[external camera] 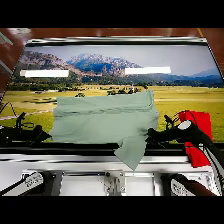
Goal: Fold the shirts.
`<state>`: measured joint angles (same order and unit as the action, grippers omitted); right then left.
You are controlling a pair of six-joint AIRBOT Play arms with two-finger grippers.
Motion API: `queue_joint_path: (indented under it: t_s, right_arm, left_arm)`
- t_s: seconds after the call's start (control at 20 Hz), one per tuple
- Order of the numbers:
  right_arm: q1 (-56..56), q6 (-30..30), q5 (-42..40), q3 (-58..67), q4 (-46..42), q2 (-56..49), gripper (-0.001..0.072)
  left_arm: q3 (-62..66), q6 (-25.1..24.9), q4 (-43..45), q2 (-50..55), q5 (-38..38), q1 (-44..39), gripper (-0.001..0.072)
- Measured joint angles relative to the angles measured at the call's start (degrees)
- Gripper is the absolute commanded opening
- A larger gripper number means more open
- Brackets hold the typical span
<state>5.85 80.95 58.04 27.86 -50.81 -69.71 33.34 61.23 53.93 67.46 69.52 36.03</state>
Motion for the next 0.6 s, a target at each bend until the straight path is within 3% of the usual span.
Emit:
queue_joint_path:
  t_s: [0.35,0.6]
  right_arm:
    - [-0.6,-1.7,-0.1,13.0,5.0,2.3,0.0057]
    - [-0.7,-0.6,-3.6,25.2,6.8,-4.1,0.0058]
  left_arm:
    - [8.8,-1.7,-3.1,-2.0,-0.9,-0.5,0.0043]
    - [13.4,0.9,-6.4,0.7,-6.1,-5.4,0.0045]
